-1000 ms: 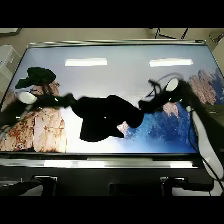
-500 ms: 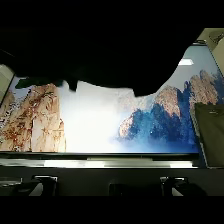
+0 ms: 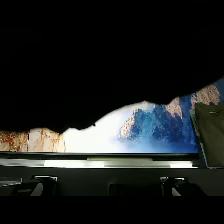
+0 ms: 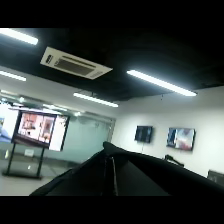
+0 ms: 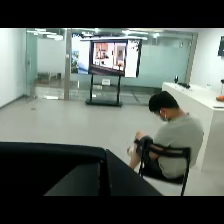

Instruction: Fold the clothes and pants, and hang the long-sleeved shirts on hangers.

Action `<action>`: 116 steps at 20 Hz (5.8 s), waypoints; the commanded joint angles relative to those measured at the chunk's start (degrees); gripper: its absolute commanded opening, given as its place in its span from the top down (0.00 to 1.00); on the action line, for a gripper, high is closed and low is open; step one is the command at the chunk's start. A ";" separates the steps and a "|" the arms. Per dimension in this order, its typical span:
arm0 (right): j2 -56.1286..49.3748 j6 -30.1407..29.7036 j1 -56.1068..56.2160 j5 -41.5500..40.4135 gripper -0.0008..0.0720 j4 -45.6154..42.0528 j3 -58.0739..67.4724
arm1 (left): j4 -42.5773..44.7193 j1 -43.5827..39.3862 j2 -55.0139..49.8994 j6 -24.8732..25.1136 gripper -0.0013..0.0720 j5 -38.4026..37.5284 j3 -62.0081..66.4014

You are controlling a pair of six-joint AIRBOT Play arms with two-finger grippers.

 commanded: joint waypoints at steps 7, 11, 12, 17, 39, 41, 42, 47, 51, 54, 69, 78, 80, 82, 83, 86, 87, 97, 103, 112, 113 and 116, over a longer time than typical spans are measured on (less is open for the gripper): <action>-22.93 1.38 0.02 21.00 0.93 -0.31 -10.21 | 9.88 0.07 -24.11 0.04 0.95 -22.77 -14.49; -40.24 16.48 0.07 12.31 0.93 3.41 -11.47 | 8.81 0.07 -39.45 -0.02 0.95 -20.52 -19.12; -43.25 21.09 0.07 12.35 0.93 5.55 -11.47 | 7.72 0.07 -42.53 -0.04 0.95 -21.14 -19.12; -50.82 26.49 0.07 10.73 0.92 16.46 -11.47 | 0.22 0.07 -52.81 -0.11 0.89 -28.33 -19.12; -40.41 1.03 -26.34 51.60 0.22 29.18 -29.90 | -3.91 22.88 -42.16 12.70 0.29 -38.38 -60.48; -40.41 1.05 -26.34 51.60 0.22 29.11 -29.90 | -5.11 20.35 -43.45 12.85 0.38 -37.59 -60.48; -40.41 1.05 -26.32 51.65 0.22 29.03 -29.97 | -5.11 19.04 -43.89 12.50 0.54 -37.40 -60.46; -40.44 0.94 -22.86 47.23 0.19 22.84 -39.17 | -5.07 18.53 -43.23 12.46 0.95 -38.10 -59.56; -40.46 -0.92 -20.92 37.11 0.13 29.62 -49.68 | -5.09 18.51 -41.51 12.46 0.95 -38.84 -59.36; -40.48 -1.46 -20.92 34.97 0.14 32.15 -53.02 | -5.09 18.51 -40.11 12.46 0.95 -38.91 -59.36; -28.44 -6.01 -14.97 27.98 0.93 34.86 -39.26 | -8.87 18.53 -28.79 11.98 0.95 -43.60 -39.17; -1.18 -9.68 -14.93 10.47 0.93 20.46 -2.03 | -12.35 18.51 -9.07 11.43 0.95 -30.88 14.80; 2.82 -9.66 -14.93 11.80 0.93 19.58 -2.03 | -11.58 18.51 -4.72 10.86 0.95 -29.42 14.78; 5.57 -8.59 -14.93 10.58 0.93 18.34 -2.03 | -11.45 18.53 -2.40 10.84 0.95 -27.93 14.80; 6.56 -7.41 -14.93 9.27 0.93 17.53 -2.03 | -11.47 18.53 -1.90 10.84 0.95 -27.47 14.82; 7.74 -5.86 -14.93 5.81 0.93 16.15 -2.01 | -11.45 18.53 -2.12 8.48 0.95 -27.47 15.04; 7.67 -5.79 -14.93 5.95 0.93 16.11 -2.01 | -11.21 18.53 -2.54 8.44 0.95 -27.65 15.04; -25.64 -0.68 -12.83 43.63 0.93 20.28 -14.47 | -0.83 7.89 -20.39 1.20 0.95 -46.31 -18.69; -47.74 9.64 -6.64 21.88 0.93 22.62 -23.47 | -0.63 -0.59 -40.76 1.42 0.95 -21.35 -39.19; -50.38 18.12 -11.04 -9.60 0.93 21.40 -23.02 | -0.74 -1.99 -54.73 7.67 0.95 -3.21 -22.93; -50.90 16.87 -11.23 -8.24 0.93 20.83 -23.02 | -0.76 -2.71 -55.54 7.65 0.95 -1.81 -22.93; -53.05 15.65 -10.56 -2.58 0.93 21.00 -23.02 | -0.81 -5.51 -58.58 7.43 0.95 -1.73 -22.93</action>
